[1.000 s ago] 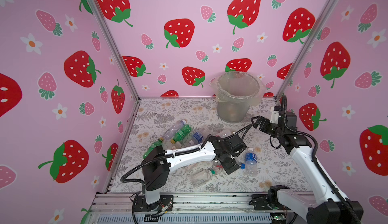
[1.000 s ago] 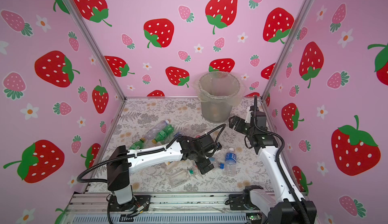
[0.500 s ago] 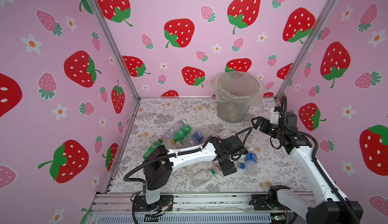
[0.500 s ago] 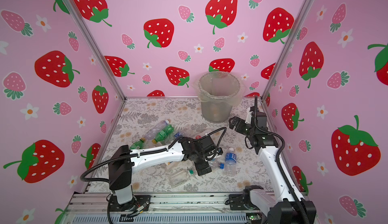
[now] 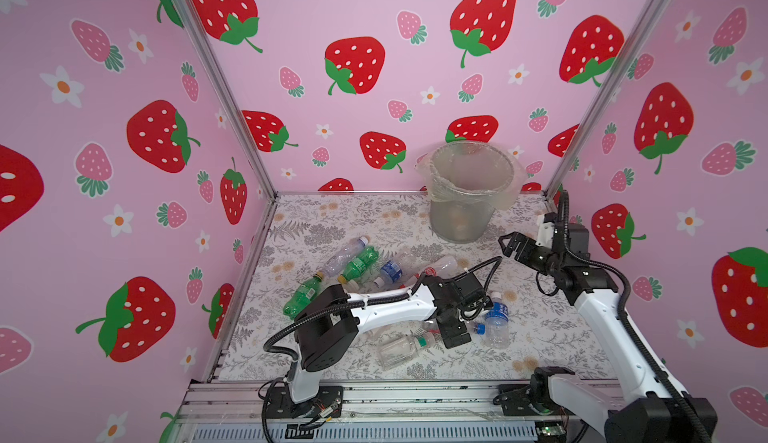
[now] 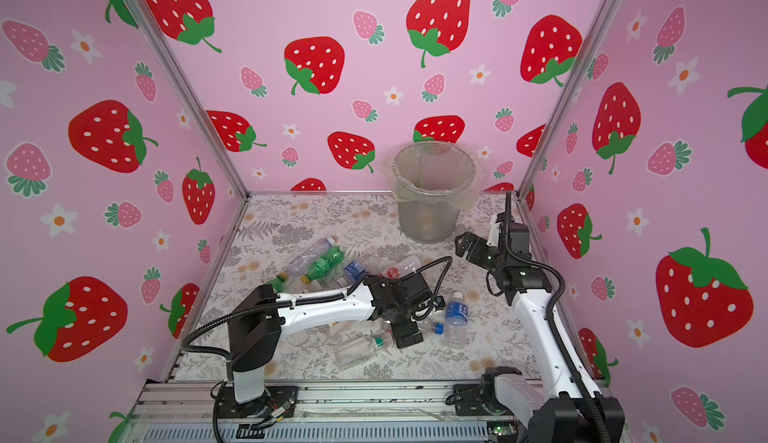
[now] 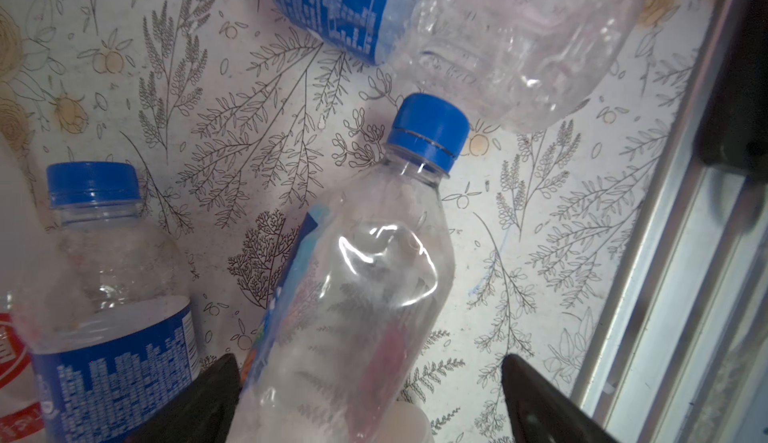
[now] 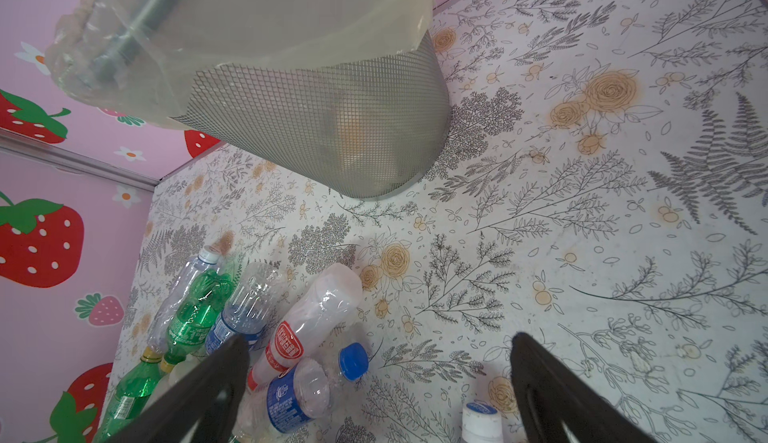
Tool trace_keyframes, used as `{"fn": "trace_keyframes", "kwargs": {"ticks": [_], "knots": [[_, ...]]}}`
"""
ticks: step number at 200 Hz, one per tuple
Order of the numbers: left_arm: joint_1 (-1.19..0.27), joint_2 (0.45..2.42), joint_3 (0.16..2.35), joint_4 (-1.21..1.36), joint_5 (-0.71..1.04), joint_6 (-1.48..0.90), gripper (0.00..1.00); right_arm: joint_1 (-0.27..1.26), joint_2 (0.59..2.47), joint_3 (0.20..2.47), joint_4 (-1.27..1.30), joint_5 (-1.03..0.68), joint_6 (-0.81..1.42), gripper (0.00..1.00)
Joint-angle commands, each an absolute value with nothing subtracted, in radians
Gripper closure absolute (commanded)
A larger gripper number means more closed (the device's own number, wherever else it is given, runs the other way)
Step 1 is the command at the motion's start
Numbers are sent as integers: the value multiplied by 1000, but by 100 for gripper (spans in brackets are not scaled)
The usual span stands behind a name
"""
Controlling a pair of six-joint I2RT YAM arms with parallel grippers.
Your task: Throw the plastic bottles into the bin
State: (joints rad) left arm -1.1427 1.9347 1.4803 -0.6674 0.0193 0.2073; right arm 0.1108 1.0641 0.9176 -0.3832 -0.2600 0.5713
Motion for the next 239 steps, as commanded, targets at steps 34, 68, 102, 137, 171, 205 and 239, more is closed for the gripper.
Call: {"fn": "trace_keyframes", "kwargs": {"ticks": [34, 68, 102, 137, 171, 205, 239], "knots": [[-1135, 1982, 1457, -613, -23, 238, 2, 98, 1066, 914, -388, -282, 558, 1], [-1132, 1996, 1459, -587, -93, 245, 7, 95, 1072, 923, -389, -288, 559, 1], [-1125, 1993, 1457, -558, -135, 248, 10, 94, 1071, 931, -403, -277, 548, 1], [-1109, 1985, 1454, -535, -132, 237, 15, 90, 1071, 930, -408, -280, 546, 1], [-1100, 1991, 1454, -535, -115, 224, 22, 89, 1074, 927, -408, -282, 547, 1], [-1086, 1993, 1462, -539, -87, 190, 30, 87, 1075, 927, -407, -289, 550, 1], [-1086, 1970, 1464, -533, -88, 169, 33, 85, 1070, 923, -407, -292, 554, 1]]}}
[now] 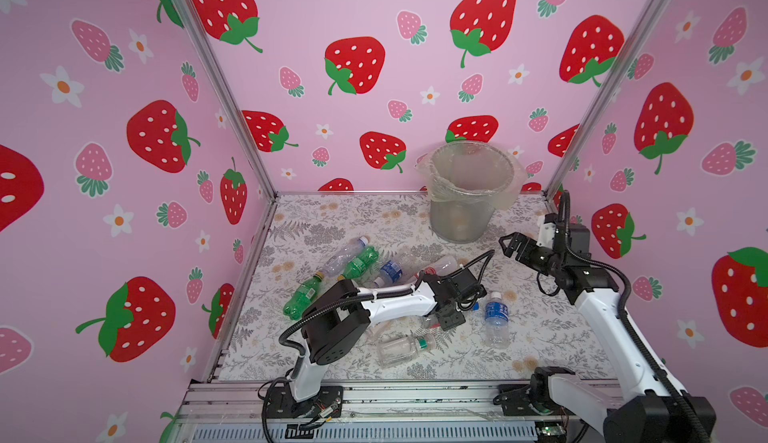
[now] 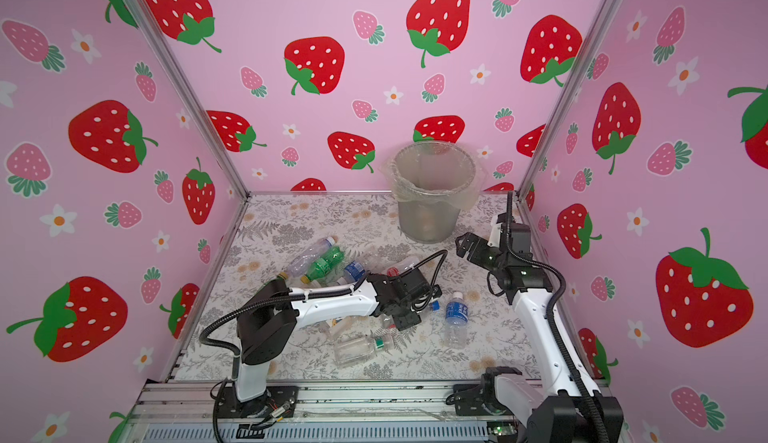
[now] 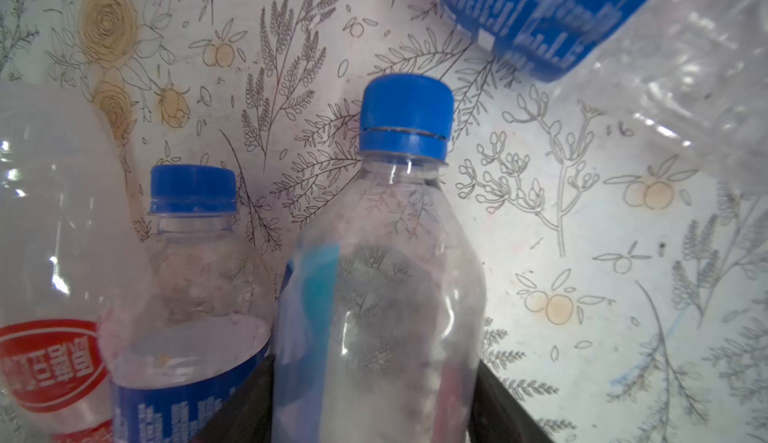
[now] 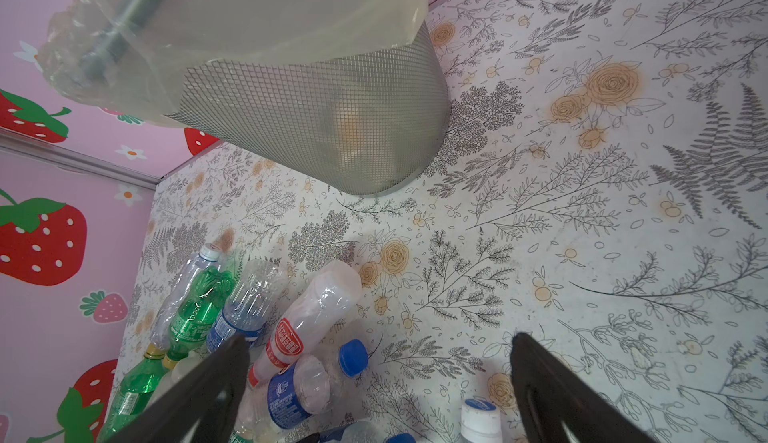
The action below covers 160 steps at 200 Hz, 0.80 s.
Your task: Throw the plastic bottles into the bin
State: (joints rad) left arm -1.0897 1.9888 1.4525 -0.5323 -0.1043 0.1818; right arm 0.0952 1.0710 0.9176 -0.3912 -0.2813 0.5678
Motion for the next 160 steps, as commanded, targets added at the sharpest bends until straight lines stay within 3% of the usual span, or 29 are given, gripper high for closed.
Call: {"fn": "trace_keyframes", "kwargs": {"ticks": [1, 38, 160], "knots": [[-1086, 1968, 1464, -533, -87, 168, 34, 85, 1070, 923, -408, -291, 554, 1], [-1069, 1942, 1501, -559, -86, 135, 40, 83, 1071, 923, -411, -291, 555, 1], [-1045, 1767, 1495, -540, -98, 54, 41, 76, 1076, 896, -405, -301, 560, 1]]}}
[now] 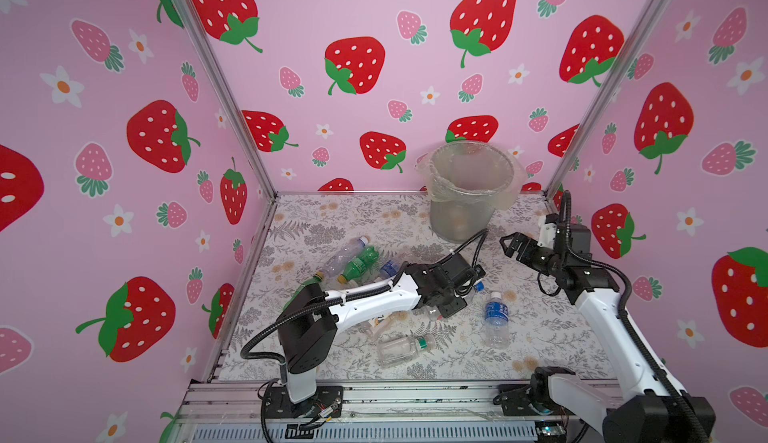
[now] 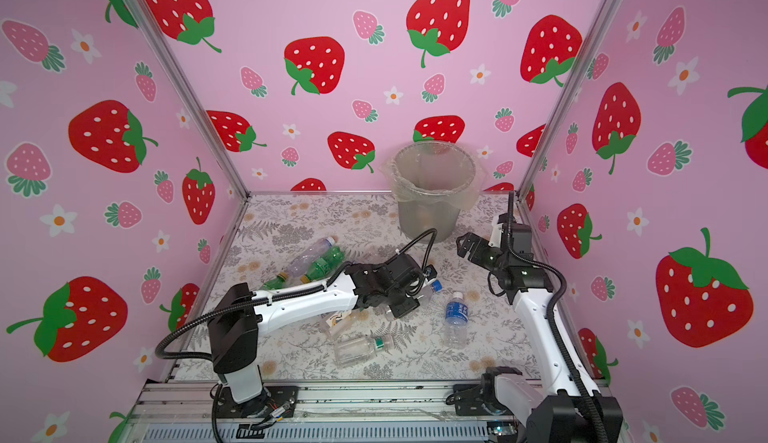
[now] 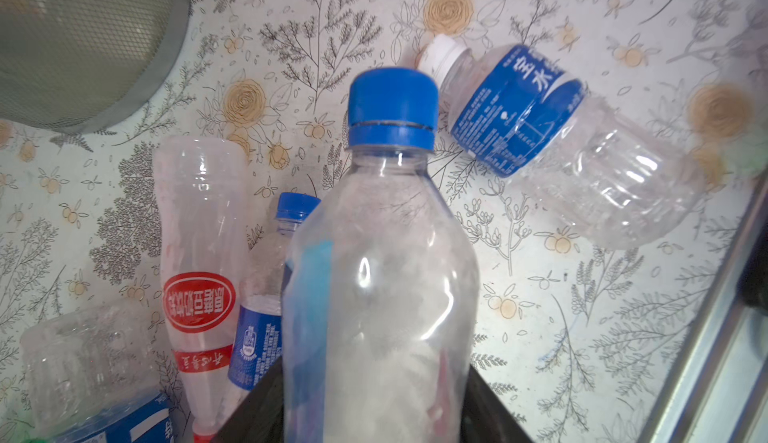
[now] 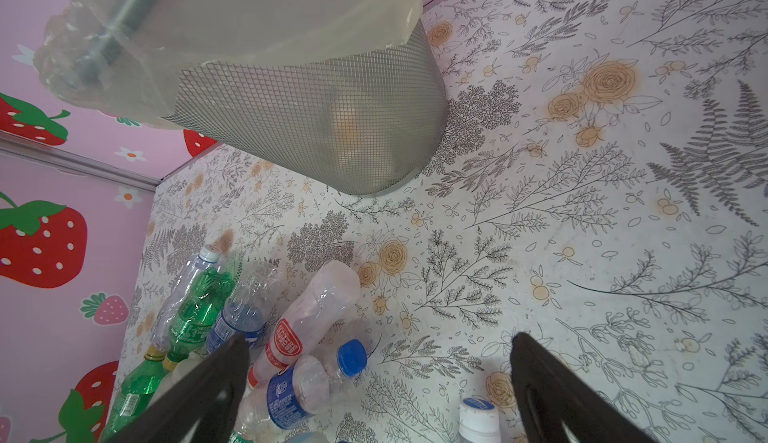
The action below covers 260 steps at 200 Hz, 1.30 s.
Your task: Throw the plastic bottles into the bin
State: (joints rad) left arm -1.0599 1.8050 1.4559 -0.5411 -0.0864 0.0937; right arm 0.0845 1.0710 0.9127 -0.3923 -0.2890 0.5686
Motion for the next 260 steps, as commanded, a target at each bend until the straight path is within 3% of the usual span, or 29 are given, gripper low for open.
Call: {"fn": "trace_keyframes", "kwargs": {"ticks": [1, 127, 260], "knots": [[-1044, 1766, 1495, -540, -99, 52, 41, 76, 1076, 896, -405, -301, 560, 1], [-945, 1601, 1622, -638, -35, -207, 42, 76, 1100, 883, -407, -299, 549, 1], [-729, 1381, 1531, -389, 88, -342, 39, 77, 1126, 893, -370, -324, 564, 1]]}}
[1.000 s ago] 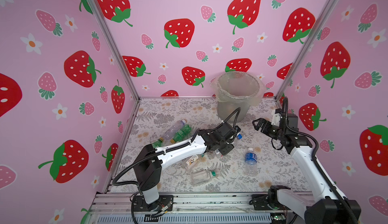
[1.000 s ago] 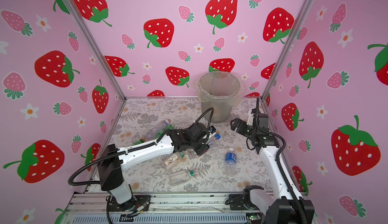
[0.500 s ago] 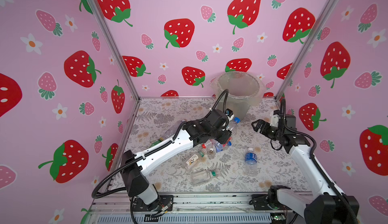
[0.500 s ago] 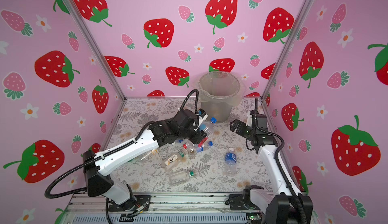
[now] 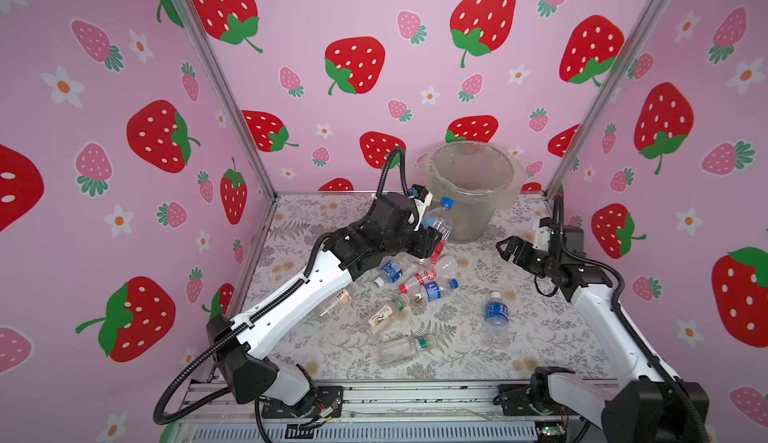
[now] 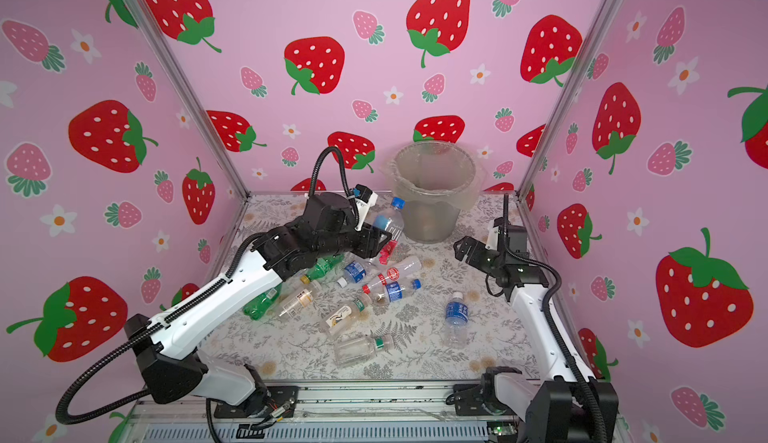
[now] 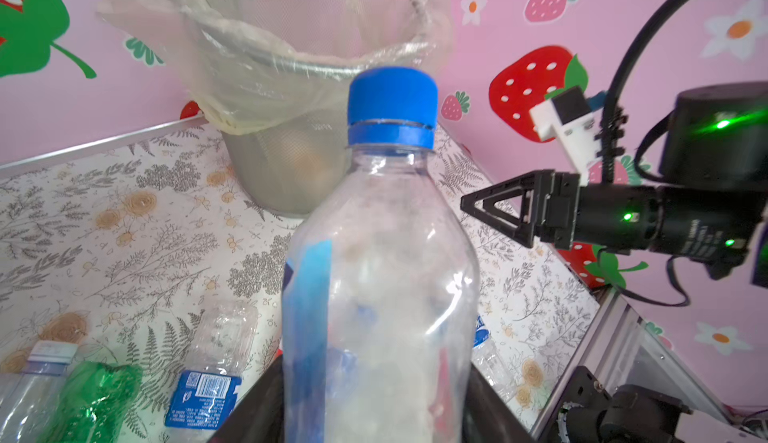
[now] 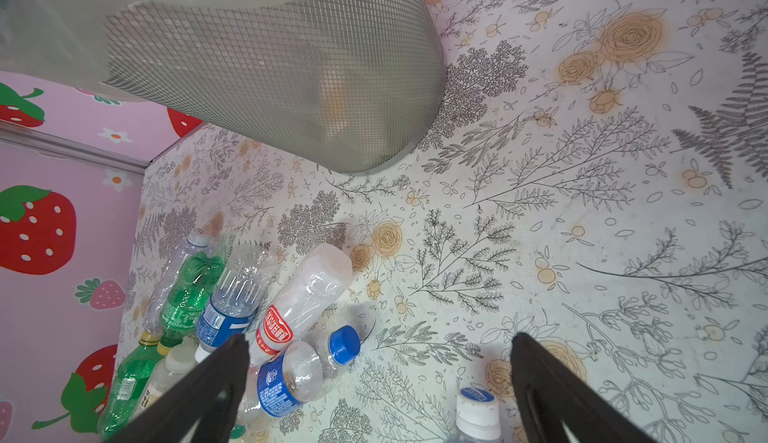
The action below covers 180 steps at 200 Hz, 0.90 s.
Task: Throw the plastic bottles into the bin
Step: 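Lift the blue-capped clear bottle and carry it over the bin with the left gripper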
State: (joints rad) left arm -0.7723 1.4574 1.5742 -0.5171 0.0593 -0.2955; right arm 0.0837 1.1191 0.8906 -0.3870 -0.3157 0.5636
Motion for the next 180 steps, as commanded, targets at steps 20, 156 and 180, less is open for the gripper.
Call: {"fn": "trace_keyframes", "kwargs": {"ticks": [20, 156, 180], "knots": [[-693, 1319, 1427, -298, 95, -379, 39, 77, 1137, 899, -369, -324, 566, 1], [-660, 1666, 1866, -308, 129, -342, 36, 74, 1184, 922, -354, -286, 560, 1], [-651, 1919, 2242, -387, 125, -333, 29, 74, 1185, 925, -353, -276, 558, 1]]}}
